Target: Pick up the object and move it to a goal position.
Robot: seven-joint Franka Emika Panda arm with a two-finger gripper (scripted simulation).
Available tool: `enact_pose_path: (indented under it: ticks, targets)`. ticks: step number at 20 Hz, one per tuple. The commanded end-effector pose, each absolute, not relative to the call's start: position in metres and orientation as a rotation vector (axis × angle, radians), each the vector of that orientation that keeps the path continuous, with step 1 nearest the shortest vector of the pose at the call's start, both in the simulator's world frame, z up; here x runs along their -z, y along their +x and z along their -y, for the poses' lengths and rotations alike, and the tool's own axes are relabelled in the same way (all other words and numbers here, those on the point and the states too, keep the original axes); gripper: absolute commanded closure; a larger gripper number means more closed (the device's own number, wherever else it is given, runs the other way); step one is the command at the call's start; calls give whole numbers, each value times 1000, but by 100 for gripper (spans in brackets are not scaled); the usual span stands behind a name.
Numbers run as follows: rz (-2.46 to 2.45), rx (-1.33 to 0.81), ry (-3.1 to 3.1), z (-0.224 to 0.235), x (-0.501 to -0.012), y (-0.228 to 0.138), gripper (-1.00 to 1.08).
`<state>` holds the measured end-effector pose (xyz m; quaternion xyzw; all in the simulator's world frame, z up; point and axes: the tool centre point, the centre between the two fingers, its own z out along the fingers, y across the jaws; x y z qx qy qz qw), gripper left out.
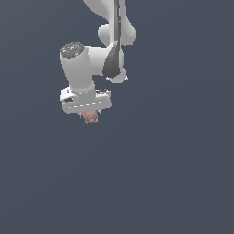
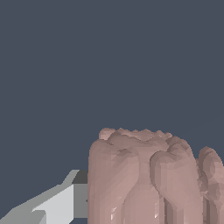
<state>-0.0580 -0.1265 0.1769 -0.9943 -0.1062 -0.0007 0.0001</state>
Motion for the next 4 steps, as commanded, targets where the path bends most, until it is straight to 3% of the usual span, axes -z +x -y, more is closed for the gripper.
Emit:
enact_pose_path:
  ticks: [1, 4]
  targets:
    - [335, 0, -3123, 129, -183, -57, 108]
    - [334, 0, -3124, 130, -185, -56, 108]
